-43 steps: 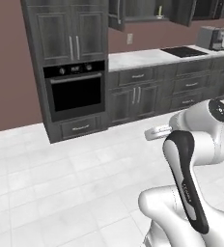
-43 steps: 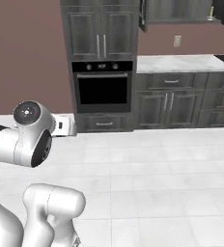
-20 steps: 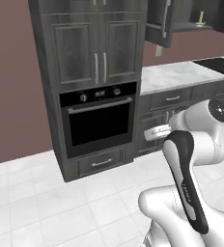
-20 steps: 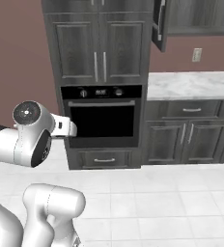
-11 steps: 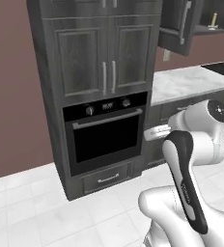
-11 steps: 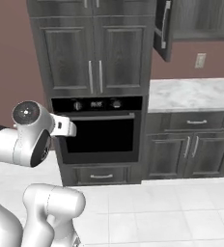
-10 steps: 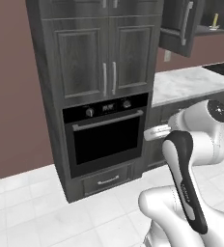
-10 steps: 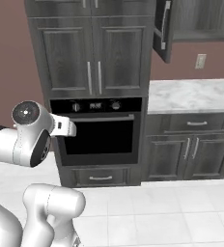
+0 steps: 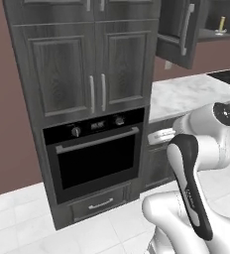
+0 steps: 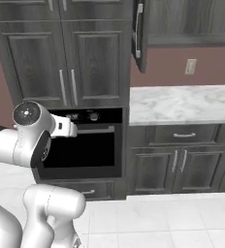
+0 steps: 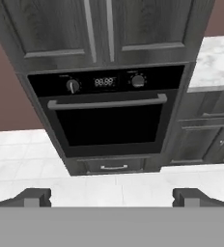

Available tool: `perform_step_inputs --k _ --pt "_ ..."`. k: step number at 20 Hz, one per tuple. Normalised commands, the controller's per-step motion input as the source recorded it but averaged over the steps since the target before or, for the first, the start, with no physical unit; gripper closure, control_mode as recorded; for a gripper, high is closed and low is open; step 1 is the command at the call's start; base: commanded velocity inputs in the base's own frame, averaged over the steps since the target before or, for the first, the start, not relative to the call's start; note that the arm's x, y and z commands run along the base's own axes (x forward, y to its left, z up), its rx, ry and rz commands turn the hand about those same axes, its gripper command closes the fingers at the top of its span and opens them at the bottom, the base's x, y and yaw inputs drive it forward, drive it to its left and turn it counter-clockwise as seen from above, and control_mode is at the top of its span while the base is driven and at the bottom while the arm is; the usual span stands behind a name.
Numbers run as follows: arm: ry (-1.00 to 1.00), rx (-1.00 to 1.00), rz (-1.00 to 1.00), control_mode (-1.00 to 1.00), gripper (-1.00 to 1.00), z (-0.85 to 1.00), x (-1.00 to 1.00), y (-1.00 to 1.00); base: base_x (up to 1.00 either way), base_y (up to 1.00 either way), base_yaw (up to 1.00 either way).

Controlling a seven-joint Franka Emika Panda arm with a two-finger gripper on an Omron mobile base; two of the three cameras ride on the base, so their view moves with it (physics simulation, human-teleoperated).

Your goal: Get the candle and the liquor from the cabinet and move them to the dining counter.

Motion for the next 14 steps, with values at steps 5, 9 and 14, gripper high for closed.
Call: perform_step_inputs --k 5,9,14 --pt "0.0 0.0 0.0 1.0 -1.0 0.0 0.0 0.0 0.55 -0.51 0.03" --pt "0.0 0.0 0.0 1.0 -1.0 0.0 0.0 0.0 0.54 -0.55 0.01" --pt "0.0 0.0 0.0 1.0 -1.0 0.0 0.0 0.0 0.52 -0.55 0.02"
